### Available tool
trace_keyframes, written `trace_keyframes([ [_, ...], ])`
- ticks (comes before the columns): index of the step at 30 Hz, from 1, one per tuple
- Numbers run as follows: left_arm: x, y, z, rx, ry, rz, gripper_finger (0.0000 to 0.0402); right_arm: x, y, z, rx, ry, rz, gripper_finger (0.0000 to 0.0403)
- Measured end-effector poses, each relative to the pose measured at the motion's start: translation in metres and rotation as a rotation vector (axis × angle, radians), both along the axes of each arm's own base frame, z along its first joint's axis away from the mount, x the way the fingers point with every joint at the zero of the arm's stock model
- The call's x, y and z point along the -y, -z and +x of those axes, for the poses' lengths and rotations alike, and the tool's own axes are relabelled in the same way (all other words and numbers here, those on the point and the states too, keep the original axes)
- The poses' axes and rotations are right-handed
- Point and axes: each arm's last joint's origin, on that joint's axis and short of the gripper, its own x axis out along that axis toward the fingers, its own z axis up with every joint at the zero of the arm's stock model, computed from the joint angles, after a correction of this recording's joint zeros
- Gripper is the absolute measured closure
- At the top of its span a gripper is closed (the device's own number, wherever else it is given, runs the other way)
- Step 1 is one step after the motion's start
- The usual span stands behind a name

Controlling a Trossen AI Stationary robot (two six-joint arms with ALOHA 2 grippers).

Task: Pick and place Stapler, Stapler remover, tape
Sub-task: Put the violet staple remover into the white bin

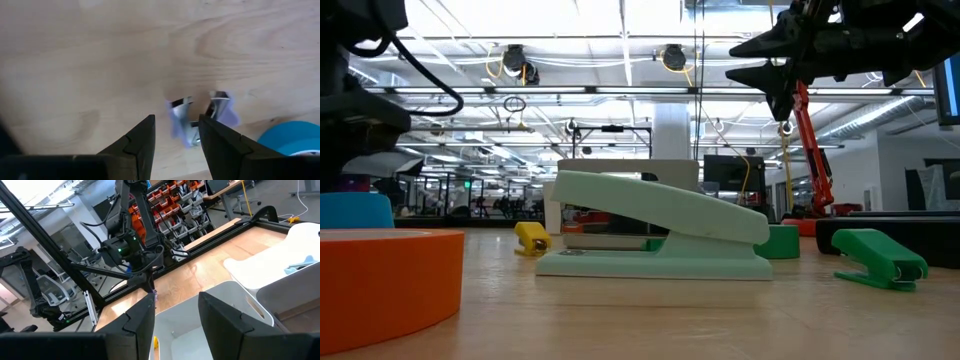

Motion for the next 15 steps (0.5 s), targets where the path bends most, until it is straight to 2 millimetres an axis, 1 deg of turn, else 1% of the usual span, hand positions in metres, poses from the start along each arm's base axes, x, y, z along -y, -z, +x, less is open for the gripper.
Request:
trace_keyframes([
  [4, -0.0008, 0.006, -0.0024, -0.008, -0.005, -0.01, 0.025, 0.0, 0.0, 0.0, 0.0, 0.0, 0.0, 0.0258],
  [15, -0.0006, 0.006, -0.0035, -0.025, 0.003, -0.027, 0.025, 0.0, 0.0, 0.0, 0.0, 0.001, 0.0, 0.0259],
])
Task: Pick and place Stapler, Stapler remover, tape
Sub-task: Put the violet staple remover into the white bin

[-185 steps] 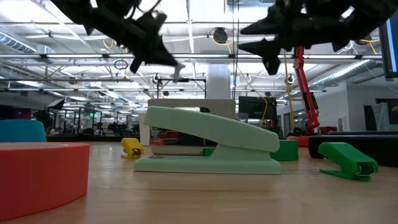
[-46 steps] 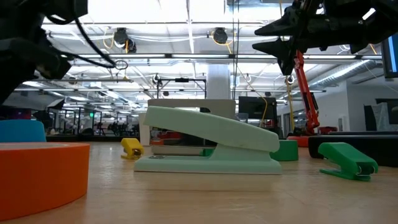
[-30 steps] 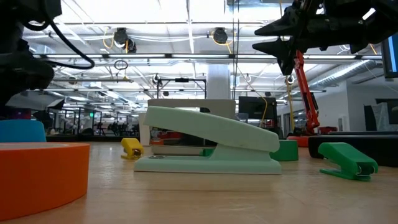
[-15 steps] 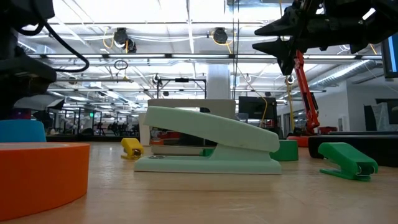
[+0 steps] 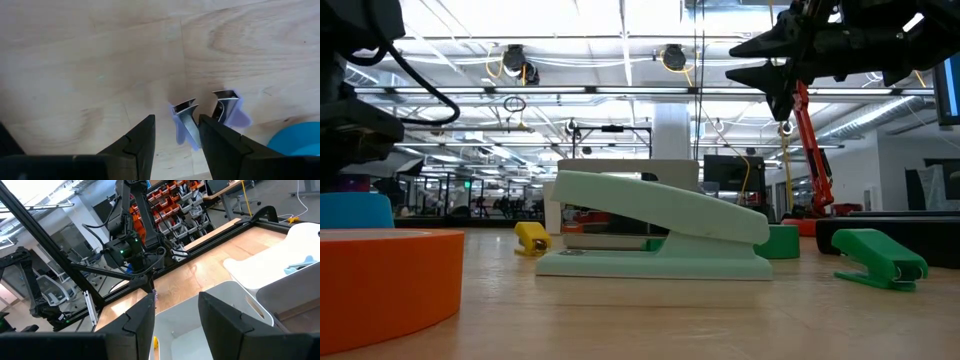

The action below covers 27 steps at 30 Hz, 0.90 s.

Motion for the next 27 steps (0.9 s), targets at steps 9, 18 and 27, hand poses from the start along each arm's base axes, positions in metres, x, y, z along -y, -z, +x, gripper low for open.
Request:
trace_keyframes([
  [9, -0.0006, -0.0033, -0.0011, 0.02, -0.001, -0.009, 0.025, 0.0, 0.0, 0.0, 0.0, 0.0, 0.0, 0.0257],
  [18, -0.0045, -0.0097, -0.0088, 0.02, 0.0, -0.005, 0.025, 0.0, -0.0001, 0.0, 0.001, 0.0, 0.0, 0.0257],
  [27, -0.0044, -0.0094, -0.009, 0.016, 0.023, -0.006, 0.025, 0.0, -0.0001, 0.0, 0.001, 0.0, 0.0, 0.0258],
])
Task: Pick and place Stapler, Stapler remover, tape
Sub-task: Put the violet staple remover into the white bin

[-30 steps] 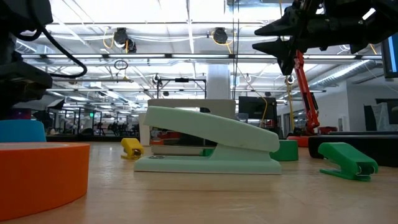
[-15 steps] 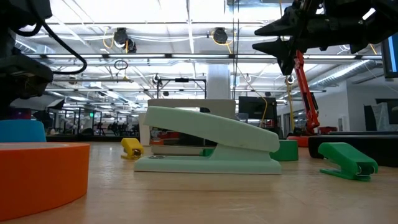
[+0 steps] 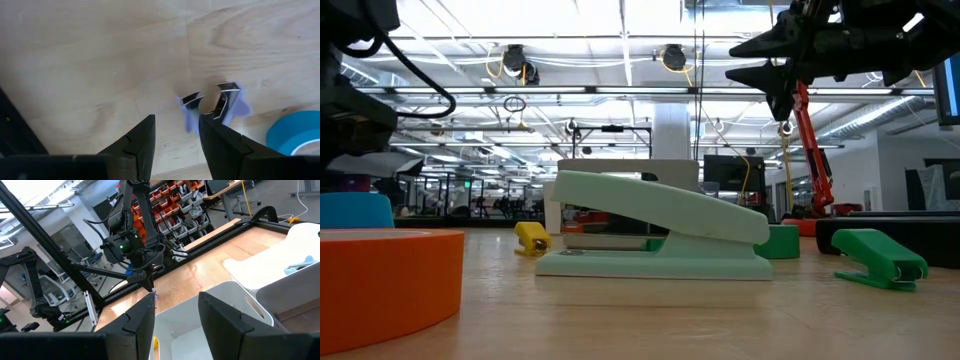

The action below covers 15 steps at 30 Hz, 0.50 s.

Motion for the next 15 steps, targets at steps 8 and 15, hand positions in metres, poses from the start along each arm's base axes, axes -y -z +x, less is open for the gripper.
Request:
trace_keyframes([
  [8, -0.0007, 0.0001, 0.0004, 0.015, 0.01, 0.026, 0.0299, 0.0, 0.0, 0.0, 0.0, 0.0, 0.0, 0.0258],
  [15, -0.0016, 0.0002, 0.0009, 0.032, 0.017, 0.059, 0.0348, 0.0, 0.0, 0.0, 0.0, 0.0, 0.0, 0.0257],
])
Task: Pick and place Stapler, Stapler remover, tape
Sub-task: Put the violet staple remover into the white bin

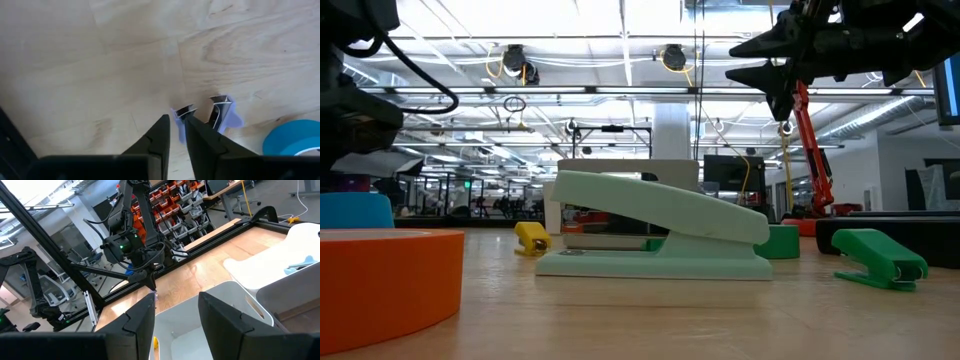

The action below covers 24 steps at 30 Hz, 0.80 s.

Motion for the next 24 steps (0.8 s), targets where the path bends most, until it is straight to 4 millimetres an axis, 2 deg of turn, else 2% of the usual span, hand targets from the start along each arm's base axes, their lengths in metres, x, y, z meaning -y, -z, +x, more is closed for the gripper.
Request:
trace_keyframes([
  [5, 0.0, 0.0, 0.0, 0.002, 0.011, 0.003, 0.036, 0.0, 0.0, 0.0, 0.0, 0.0, 0.0, 0.0257],
  [19, 0.0002, 0.0, -0.0001, -0.002, 0.023, -0.004, 0.0364, 0.0, 0.0, 0.0, 0.0, 0.0, 0.0, 0.0257],
  [24, -0.0008, -0.0001, 0.0005, 0.016, 0.012, 0.031, 0.0394, 0.0, 0.0, 0.0, 0.0, 0.0, 0.0, 0.0257],
])
